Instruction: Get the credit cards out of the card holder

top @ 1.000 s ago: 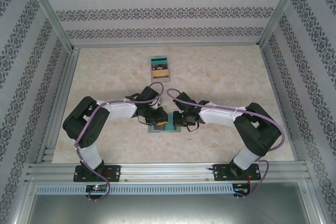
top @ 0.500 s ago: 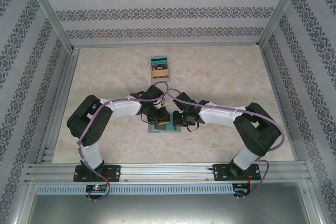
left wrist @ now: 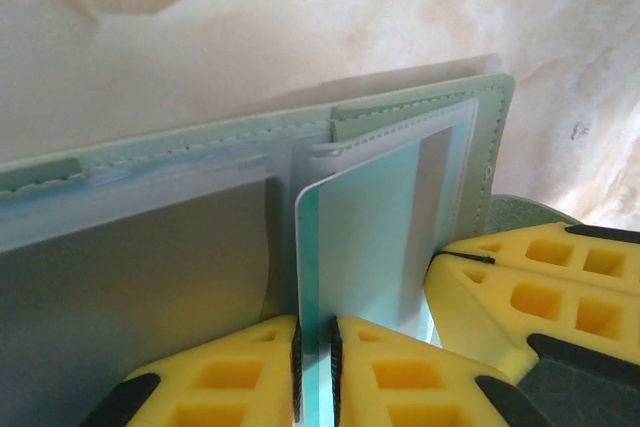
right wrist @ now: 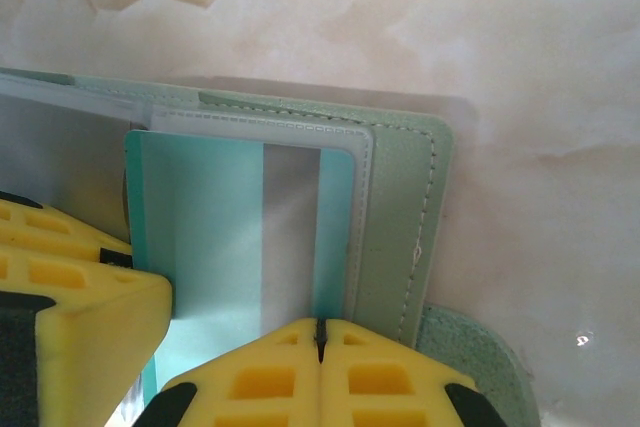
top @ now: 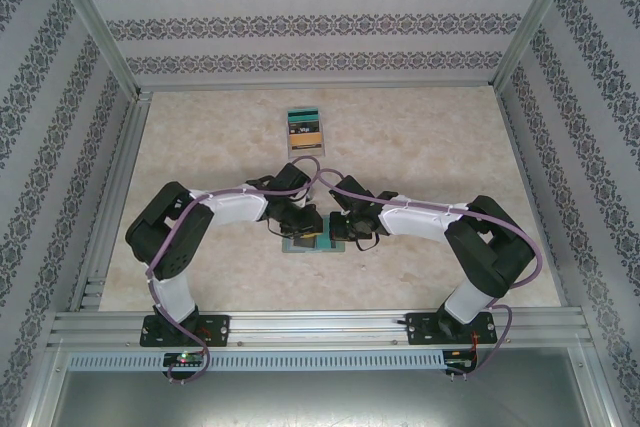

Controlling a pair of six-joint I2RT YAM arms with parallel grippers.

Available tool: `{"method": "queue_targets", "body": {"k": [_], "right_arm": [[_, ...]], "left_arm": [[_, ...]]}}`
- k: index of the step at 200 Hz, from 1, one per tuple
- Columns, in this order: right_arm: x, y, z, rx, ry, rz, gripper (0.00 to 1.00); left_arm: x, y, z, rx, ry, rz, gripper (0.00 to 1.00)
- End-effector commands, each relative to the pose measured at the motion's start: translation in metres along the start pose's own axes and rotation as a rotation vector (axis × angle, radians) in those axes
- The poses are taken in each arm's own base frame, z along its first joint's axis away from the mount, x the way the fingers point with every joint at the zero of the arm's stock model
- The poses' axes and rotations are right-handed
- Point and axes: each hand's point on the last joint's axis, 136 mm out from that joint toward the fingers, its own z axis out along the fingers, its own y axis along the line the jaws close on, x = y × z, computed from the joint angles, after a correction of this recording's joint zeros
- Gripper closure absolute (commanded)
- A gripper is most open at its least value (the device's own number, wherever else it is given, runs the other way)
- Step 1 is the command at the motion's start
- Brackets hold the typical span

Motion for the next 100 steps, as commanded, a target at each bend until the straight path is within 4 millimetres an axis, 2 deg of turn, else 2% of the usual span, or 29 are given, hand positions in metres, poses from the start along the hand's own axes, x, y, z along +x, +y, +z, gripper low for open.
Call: {"method": "queue_targets", "body": {"k": [1, 35, 68, 100], "right_arm": [[0.0164, -0.0057, 0.0183, 0.012, 0.058, -0.009, 0.96], [0.0171, -0.0074, 0.0205, 0.015, 0.062, -0.004, 0.96], [0.0182, -0.0110, 0.0219, 0.021, 0.069, 0.008, 0.96], [0.0184, -0.0121, 0.0215, 0.024, 0.067, 0.008, 0.97]], "left_arm": [[0.0140, 0.0271, 0.0090, -0.041, 0.033, -0.046, 0.82], [0.0136, 0.0223, 0.0097, 0.002, 0.031, -0.040, 0.82], [0.0153, 0.0267, 0.0096, 0.006, 0.039, -0.042, 0.82], [0.0180, 0.0322, 0.0072, -0.021, 0.045, -0.040, 0.91]]}}
